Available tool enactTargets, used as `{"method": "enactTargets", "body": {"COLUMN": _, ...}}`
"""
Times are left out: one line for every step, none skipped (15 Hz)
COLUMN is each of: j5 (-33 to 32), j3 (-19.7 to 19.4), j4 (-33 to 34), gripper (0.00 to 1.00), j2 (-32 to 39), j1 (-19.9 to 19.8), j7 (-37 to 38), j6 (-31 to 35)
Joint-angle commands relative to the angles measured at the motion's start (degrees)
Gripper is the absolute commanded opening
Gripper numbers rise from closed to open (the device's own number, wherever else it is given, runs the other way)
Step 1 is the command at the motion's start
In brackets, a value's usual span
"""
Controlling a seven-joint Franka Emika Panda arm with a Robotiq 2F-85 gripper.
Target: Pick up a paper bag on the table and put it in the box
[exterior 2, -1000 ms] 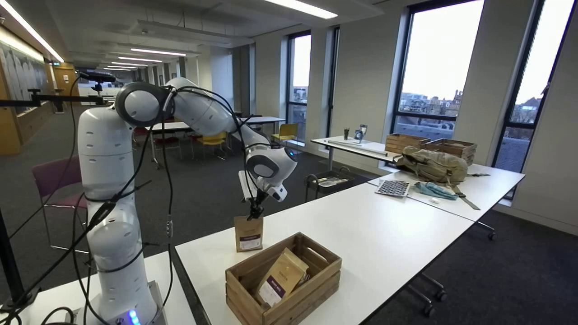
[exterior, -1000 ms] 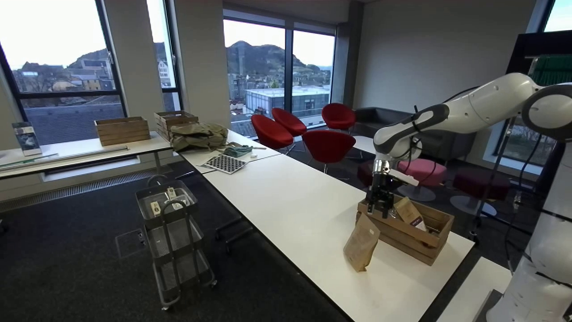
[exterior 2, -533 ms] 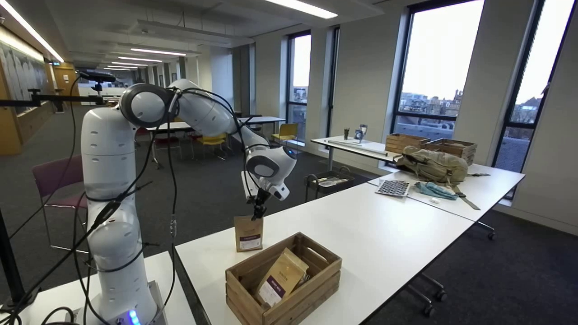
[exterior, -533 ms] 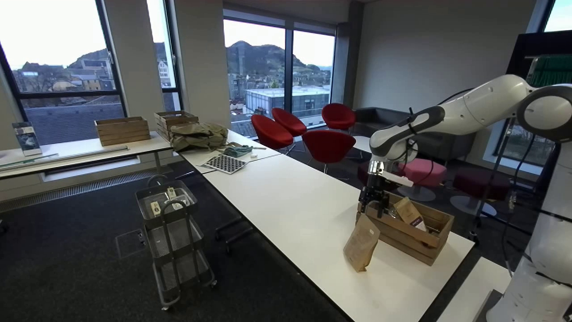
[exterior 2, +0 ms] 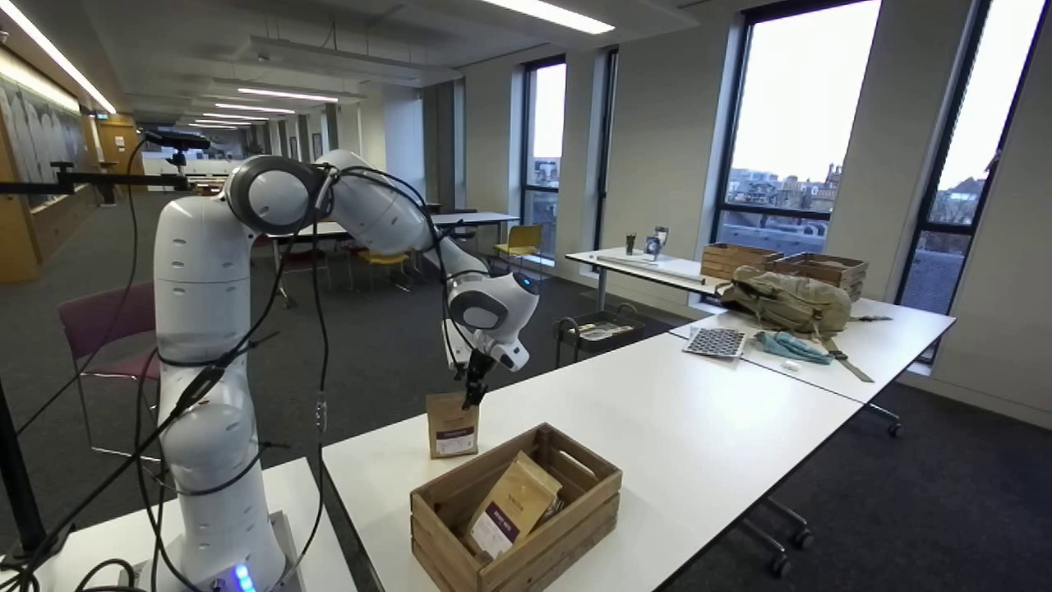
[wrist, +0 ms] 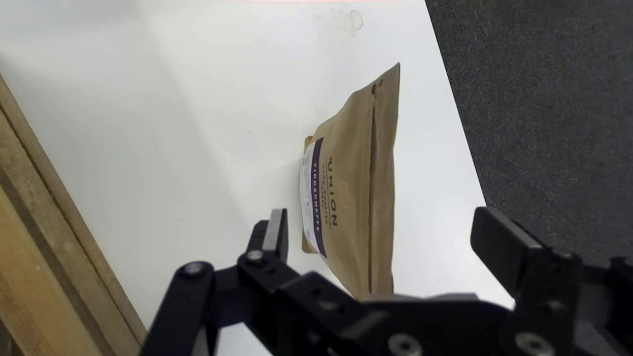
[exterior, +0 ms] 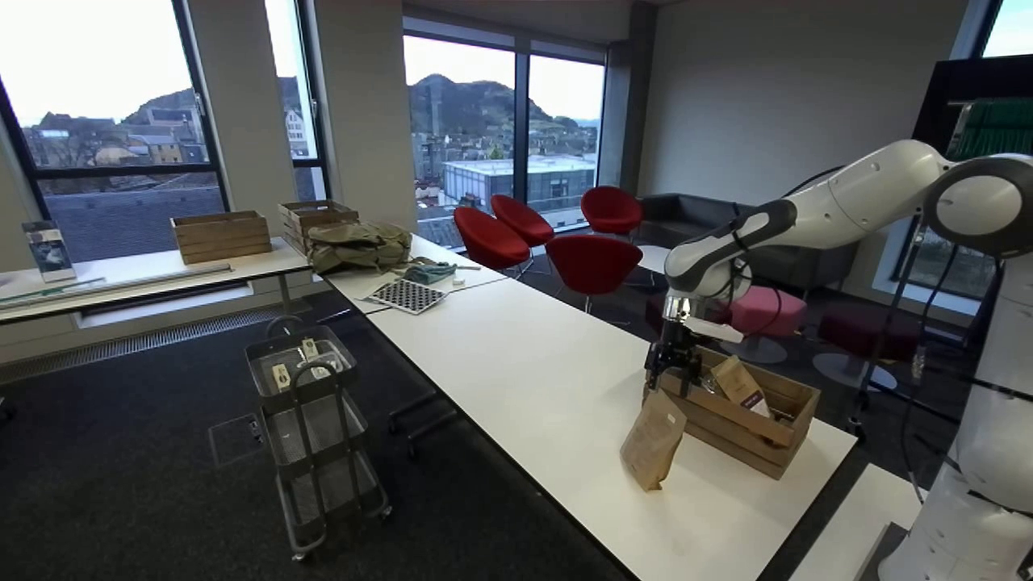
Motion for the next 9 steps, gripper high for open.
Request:
{"method": "enactTargets", "body": {"j5": -1.03, "j3": 0.99, "j4": -0.82, "gripper": 1.0, "j2": 0.68, "j1": -0.37, "j7": 1.83, "j6": 2.08}}
{"method": "enactTargets", "body": {"j5": -1.09, "j3": 1.07, "j4": -0.78, "gripper": 1.0, "j2": 1.05, "j1": -0.32, "j7": 1.95, "j6": 2.19}}
{"method": "enactTargets", "body": {"j5": -1.11, "j3": 1.14, "j4": -0.72, "gripper": 1.0, "j2": 1.34, "j1": -0.32, "j7": 1.98, "j6": 2.15}}
{"method": "enactTargets", "body": {"j5": -1.14, "j3": 1.21, "j4": -0.68, "gripper": 0.98, "j2": 1.59, "j1": -0.32, "j7": 2.06, "j6": 2.1}}
{"method": "enactTargets", "body": {"j5": -1.17, "j3": 1.27, "j4": -0.64, "gripper": 0.73, "j2": 1.72, "j1": -0.36, "j7": 1.92, "j6": 1.92}}
{"method": "enactTargets", "body": {"j5": -1.11, "j3": 1.29, "j4": -0.65, "gripper": 0.73, "j2": 1.66, "j1": -0.45, "j7": 1.8, "j6": 1.73}}
{"method": "enactTargets", "body": {"j5": -1.09, "j3": 1.28, "j4": -0.71, "gripper": 0.69, "j2": 1.48, "j1": -0.54, "j7": 1.72, "j6": 1.63}}
{"method": "enactTargets", "body": {"j5": -1.15, "j3": 1.24, "j4": -0.78, "gripper": 0.61, "j2": 1.08, "j1": -0.64, "j7": 1.56, "j6": 1.32}}
{"method": "enactTargets", "body": {"j5": -1.4, "j3": 1.17, "j4": -0.82, "gripper": 0.54, "j2": 0.77, "j1": -0.69, "j7": 1.51, "j6": 1.07}}
